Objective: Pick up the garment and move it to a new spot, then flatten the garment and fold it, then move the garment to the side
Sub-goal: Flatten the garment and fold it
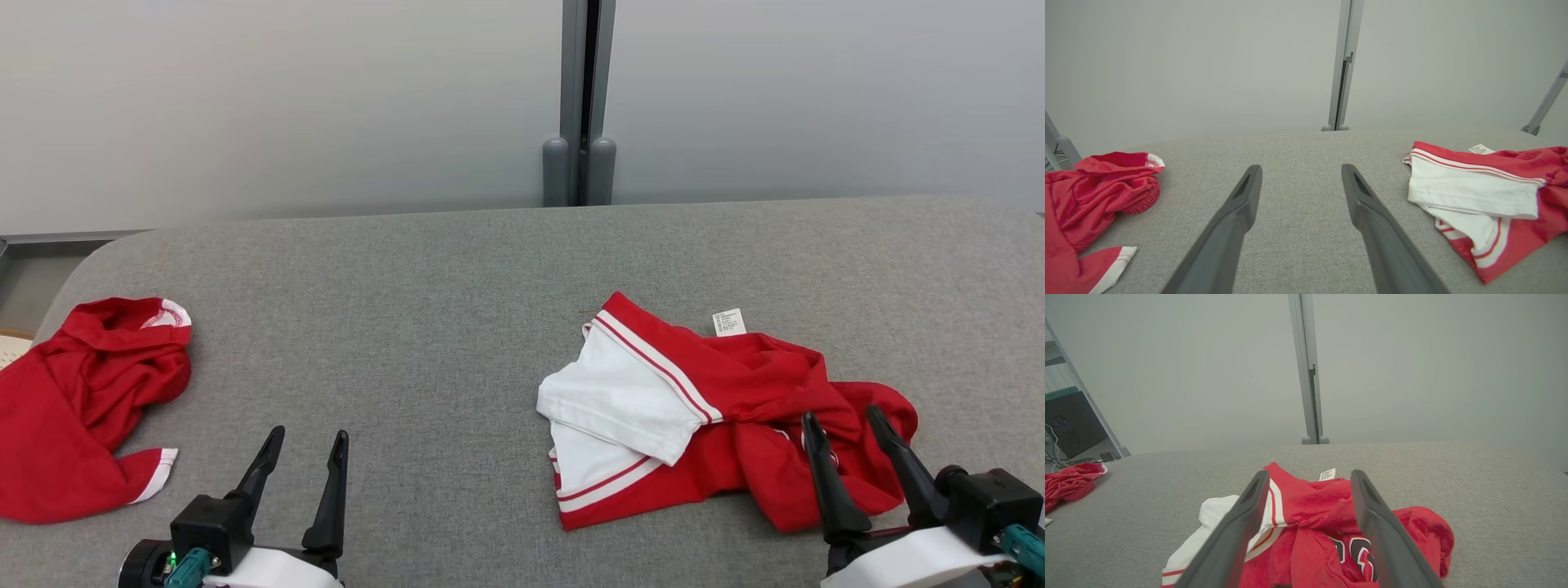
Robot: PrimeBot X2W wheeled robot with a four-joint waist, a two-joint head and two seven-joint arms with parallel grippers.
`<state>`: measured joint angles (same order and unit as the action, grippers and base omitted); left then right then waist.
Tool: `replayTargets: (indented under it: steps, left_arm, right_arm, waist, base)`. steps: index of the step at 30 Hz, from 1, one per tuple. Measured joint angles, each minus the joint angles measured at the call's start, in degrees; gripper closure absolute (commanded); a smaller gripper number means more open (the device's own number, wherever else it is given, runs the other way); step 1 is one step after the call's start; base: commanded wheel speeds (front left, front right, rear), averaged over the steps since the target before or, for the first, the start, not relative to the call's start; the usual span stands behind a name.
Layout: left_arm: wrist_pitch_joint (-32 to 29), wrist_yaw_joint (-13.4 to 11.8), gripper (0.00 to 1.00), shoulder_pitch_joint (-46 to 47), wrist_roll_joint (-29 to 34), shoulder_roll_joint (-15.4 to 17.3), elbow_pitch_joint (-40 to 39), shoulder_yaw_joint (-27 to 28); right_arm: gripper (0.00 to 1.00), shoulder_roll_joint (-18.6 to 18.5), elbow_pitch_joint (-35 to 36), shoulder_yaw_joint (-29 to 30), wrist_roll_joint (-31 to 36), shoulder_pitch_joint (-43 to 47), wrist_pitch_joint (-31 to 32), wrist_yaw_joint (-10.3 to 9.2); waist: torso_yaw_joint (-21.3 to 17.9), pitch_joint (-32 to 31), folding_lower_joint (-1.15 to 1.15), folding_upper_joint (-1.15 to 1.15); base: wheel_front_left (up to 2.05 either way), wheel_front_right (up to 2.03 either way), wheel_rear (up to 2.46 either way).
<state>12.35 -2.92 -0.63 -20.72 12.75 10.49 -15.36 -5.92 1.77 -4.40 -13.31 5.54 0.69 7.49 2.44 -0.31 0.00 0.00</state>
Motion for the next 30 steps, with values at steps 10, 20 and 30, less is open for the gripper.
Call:
replayTargets:
  steps: [10,20,30]
  left_arm:
    - [-1.56,1.80,0.00,4.25,0.38,-0.83,0.11,-3.27]
    - [-7.50,8.50,0.00,19.68,-0.60,-6.36,10.12,-11.29]
    - [-9.92,10.01,0.00,29.77,-4.45,-8.01,26.76,-15.00]
  right_arm:
    - [0.00,0.42,0.40,0.01,-0.01,-0.82,0.41,0.00]
    - [0.00,0.33,0.70,-1.71,0.27,-5.58,0.53,0.00]
    - [0.00,1.15,-1.77,-2.70,-0.85,-8.81,-1.76,0.00]
  waist:
    - [0.08,1.97,0.00,0.00]
    - [-3.83,8.34,0.00,0.00]
    - [-9.44,15.30,0.00,0.00]
  base:
    - [0.00,0.00,0.00]
    - [0.00,0.00,0.00]
    - [0.00,0.00,0.00]
